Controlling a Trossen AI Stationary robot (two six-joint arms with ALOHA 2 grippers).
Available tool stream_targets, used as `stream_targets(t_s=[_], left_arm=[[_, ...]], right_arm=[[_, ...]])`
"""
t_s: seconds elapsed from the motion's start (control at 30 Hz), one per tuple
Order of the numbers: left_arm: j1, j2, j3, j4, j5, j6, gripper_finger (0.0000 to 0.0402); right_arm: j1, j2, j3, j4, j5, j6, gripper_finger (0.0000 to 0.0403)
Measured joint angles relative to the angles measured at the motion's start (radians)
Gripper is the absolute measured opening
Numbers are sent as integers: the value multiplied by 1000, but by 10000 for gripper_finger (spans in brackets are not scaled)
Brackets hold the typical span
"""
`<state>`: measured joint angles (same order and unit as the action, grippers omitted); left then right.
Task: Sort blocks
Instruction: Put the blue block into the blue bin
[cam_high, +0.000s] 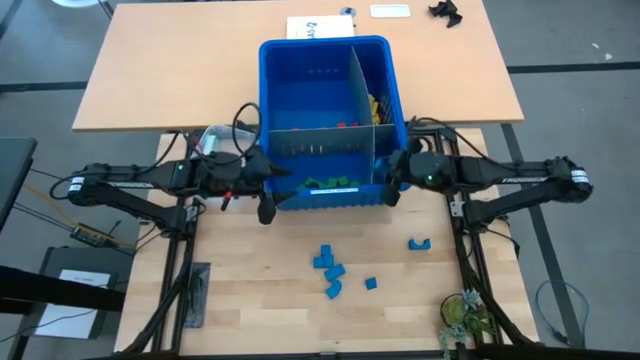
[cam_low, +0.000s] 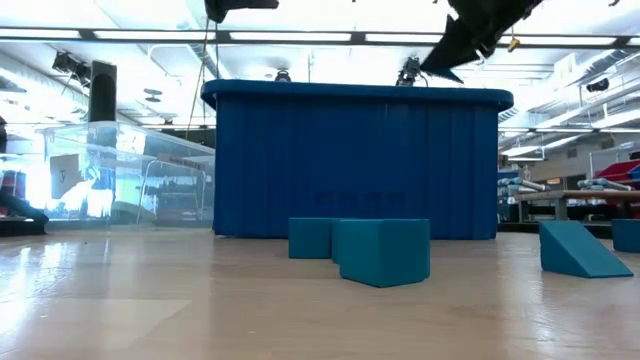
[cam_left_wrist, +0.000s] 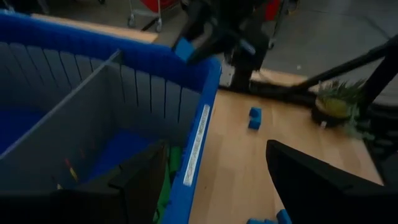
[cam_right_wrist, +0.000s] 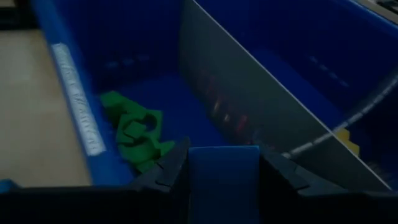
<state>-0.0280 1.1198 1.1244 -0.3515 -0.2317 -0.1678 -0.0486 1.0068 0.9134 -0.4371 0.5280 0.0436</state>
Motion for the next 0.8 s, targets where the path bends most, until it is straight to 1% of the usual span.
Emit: stream_targets(t_s=[0.2,0.4,0.6,0.8], left_arm=[[0,8,0,-62,-13,-18,285],[0,13,0,-102,-18,-65,284],[0,30,0,-56,-41,-53,284],[-4,32,0,-51,-19,-68,284]], right_arm=[[-47,9,0,-1,-27,-1,131],[-79,17,0,-82,-61,40,131],[-92,20,-1,-58,-62,38,131],[-93,20,-1,-68,-80,12,131]])
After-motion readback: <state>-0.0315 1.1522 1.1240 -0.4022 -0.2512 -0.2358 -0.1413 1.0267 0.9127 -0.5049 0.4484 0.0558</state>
